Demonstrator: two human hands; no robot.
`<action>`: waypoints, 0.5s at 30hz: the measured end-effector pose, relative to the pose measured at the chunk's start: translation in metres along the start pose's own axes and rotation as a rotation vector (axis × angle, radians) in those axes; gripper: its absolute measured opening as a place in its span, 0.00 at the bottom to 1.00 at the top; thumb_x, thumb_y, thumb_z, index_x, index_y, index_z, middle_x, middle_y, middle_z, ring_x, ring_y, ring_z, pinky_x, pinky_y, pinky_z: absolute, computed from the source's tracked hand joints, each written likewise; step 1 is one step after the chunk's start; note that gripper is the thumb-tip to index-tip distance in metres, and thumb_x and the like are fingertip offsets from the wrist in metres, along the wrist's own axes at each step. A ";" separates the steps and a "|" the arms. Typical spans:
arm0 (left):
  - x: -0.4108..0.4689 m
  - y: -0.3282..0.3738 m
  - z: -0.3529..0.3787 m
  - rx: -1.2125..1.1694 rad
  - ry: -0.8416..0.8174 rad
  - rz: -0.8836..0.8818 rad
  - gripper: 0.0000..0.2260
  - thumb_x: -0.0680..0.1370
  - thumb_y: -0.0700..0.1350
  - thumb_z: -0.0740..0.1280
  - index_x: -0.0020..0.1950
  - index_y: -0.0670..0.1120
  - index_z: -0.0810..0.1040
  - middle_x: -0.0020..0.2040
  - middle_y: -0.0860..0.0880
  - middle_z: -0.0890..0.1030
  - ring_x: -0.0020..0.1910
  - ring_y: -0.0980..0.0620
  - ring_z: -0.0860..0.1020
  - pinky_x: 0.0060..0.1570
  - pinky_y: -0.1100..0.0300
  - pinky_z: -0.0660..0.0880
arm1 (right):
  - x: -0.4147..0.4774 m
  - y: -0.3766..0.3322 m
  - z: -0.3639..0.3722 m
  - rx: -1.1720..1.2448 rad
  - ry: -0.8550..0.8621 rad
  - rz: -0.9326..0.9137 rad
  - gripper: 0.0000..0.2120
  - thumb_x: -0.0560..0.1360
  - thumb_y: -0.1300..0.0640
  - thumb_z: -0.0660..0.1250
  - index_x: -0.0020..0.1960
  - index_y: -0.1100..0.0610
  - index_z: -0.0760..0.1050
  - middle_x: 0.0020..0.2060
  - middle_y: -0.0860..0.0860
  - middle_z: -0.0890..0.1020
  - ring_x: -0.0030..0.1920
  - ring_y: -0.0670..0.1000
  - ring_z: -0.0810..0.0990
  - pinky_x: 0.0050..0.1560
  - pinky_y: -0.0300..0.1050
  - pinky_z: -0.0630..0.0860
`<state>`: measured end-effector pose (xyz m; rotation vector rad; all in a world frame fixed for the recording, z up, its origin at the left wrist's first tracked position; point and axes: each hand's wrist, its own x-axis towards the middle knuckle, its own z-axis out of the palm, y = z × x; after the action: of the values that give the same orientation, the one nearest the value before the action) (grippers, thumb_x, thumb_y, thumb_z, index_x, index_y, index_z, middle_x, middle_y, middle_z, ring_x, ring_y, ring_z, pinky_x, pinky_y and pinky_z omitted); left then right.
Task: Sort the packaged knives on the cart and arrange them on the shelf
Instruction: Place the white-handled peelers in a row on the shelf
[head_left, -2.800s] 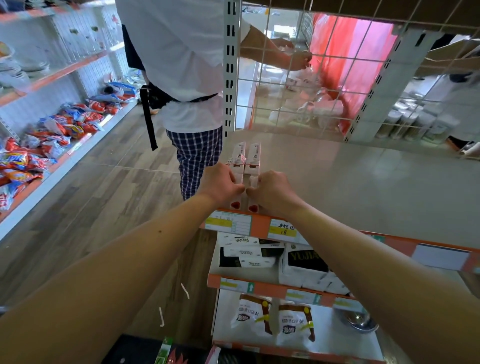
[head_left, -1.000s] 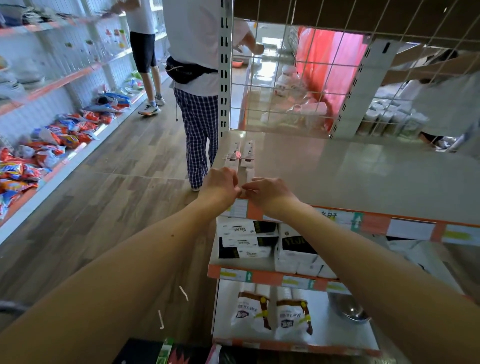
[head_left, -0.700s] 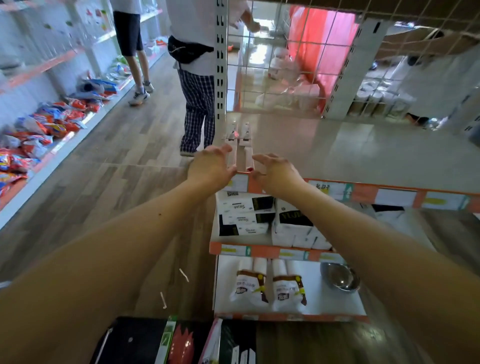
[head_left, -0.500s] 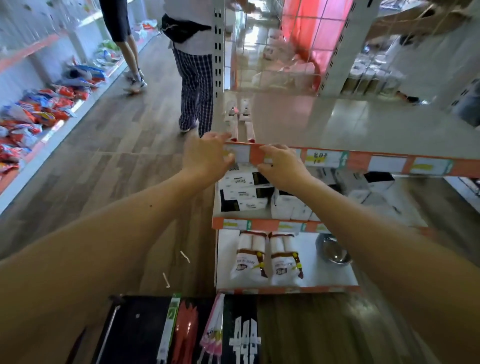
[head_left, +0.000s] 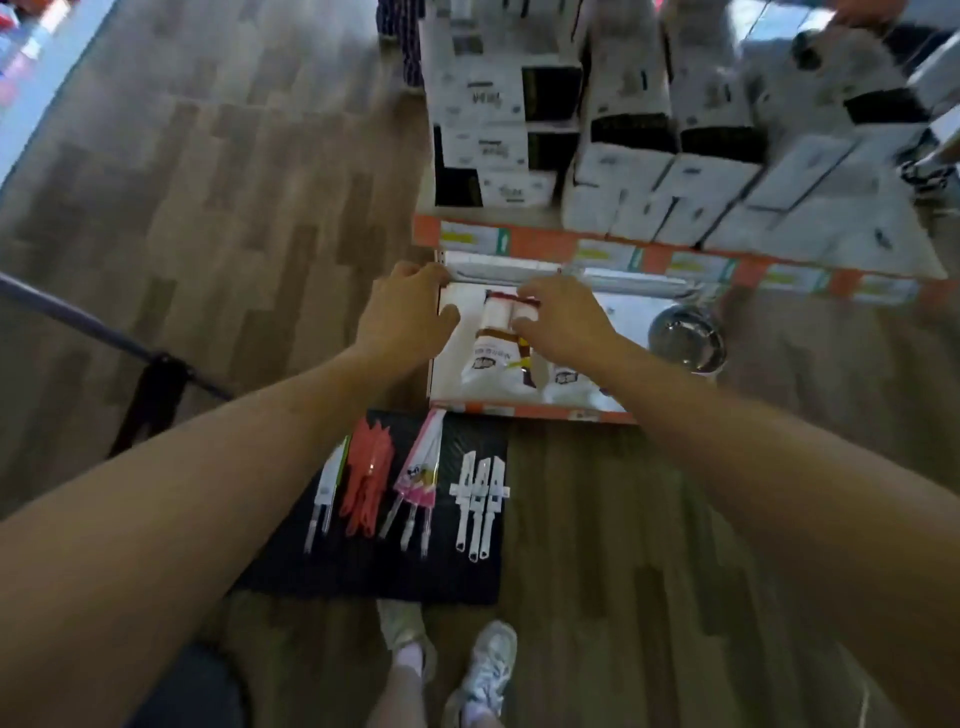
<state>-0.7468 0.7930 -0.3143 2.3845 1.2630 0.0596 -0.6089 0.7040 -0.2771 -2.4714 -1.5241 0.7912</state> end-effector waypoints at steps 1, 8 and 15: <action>-0.002 -0.005 0.020 -0.011 -0.035 -0.029 0.17 0.75 0.52 0.61 0.62 0.48 0.71 0.57 0.43 0.78 0.55 0.41 0.76 0.47 0.56 0.70 | 0.001 0.009 0.018 0.004 -0.021 0.007 0.22 0.77 0.56 0.63 0.69 0.59 0.68 0.68 0.58 0.70 0.67 0.57 0.68 0.64 0.46 0.66; -0.027 -0.033 0.156 -0.186 -0.206 -0.168 0.16 0.77 0.46 0.64 0.63 0.43 0.74 0.60 0.42 0.77 0.57 0.44 0.75 0.55 0.55 0.71 | 0.002 0.076 0.157 0.071 -0.140 0.145 0.18 0.78 0.56 0.60 0.66 0.59 0.70 0.64 0.57 0.73 0.63 0.57 0.72 0.62 0.49 0.71; -0.041 -0.091 0.329 -0.195 -0.313 -0.237 0.13 0.78 0.44 0.64 0.62 0.43 0.73 0.58 0.44 0.77 0.55 0.49 0.74 0.49 0.59 0.67 | 0.016 0.161 0.324 0.281 -0.142 0.416 0.16 0.78 0.56 0.62 0.65 0.58 0.71 0.60 0.53 0.76 0.56 0.51 0.76 0.50 0.40 0.69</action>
<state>-0.7634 0.6871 -0.6406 1.9736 1.3100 -0.2426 -0.6370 0.5894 -0.6194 -2.5838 -0.8571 1.1754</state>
